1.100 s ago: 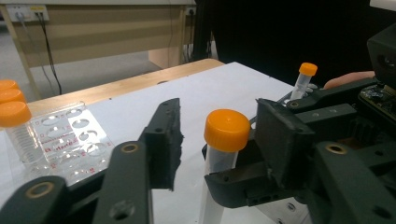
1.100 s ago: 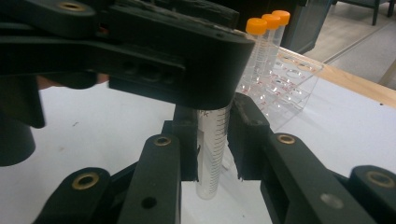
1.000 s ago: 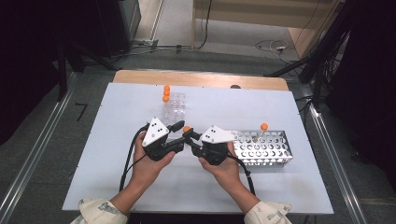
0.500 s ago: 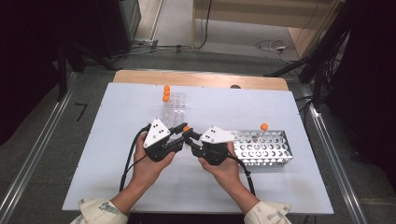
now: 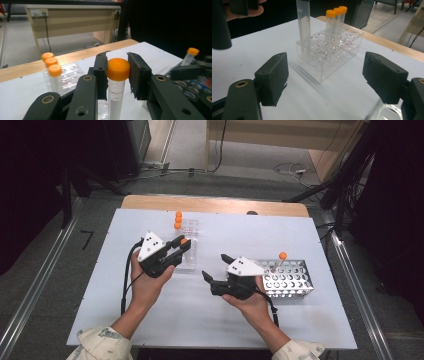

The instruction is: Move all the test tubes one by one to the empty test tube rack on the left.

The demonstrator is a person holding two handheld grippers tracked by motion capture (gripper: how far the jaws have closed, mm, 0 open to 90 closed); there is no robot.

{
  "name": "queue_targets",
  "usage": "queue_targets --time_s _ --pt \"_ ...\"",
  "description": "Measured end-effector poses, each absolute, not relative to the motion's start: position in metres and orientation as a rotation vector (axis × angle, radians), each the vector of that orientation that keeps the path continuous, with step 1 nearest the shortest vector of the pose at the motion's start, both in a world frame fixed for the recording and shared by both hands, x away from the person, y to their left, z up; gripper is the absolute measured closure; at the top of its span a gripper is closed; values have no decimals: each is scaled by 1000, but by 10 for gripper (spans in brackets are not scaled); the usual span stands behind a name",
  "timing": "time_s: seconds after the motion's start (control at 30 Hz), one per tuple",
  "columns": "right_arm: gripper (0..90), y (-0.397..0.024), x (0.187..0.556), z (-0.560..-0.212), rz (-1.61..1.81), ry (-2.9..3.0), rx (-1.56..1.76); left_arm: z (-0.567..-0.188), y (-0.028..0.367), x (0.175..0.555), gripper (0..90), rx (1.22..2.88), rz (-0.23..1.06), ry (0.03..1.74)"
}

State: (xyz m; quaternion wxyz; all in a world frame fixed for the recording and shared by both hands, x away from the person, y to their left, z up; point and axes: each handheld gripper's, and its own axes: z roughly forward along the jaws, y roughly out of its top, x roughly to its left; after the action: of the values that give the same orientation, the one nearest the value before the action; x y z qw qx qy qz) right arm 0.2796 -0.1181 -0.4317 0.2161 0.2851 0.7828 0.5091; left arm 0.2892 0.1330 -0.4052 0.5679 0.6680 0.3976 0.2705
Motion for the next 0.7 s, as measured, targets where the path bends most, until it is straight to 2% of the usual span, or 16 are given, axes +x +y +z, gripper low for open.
queue_targets --time_s 0.3,0.7 --pt "190 -154 265 -428 1413 2137 812 -392 151 311 710 1527 706 993" --pt "207 -200 245 -425 1412 2093 865 -391 156 344 710 1484 777 1058"
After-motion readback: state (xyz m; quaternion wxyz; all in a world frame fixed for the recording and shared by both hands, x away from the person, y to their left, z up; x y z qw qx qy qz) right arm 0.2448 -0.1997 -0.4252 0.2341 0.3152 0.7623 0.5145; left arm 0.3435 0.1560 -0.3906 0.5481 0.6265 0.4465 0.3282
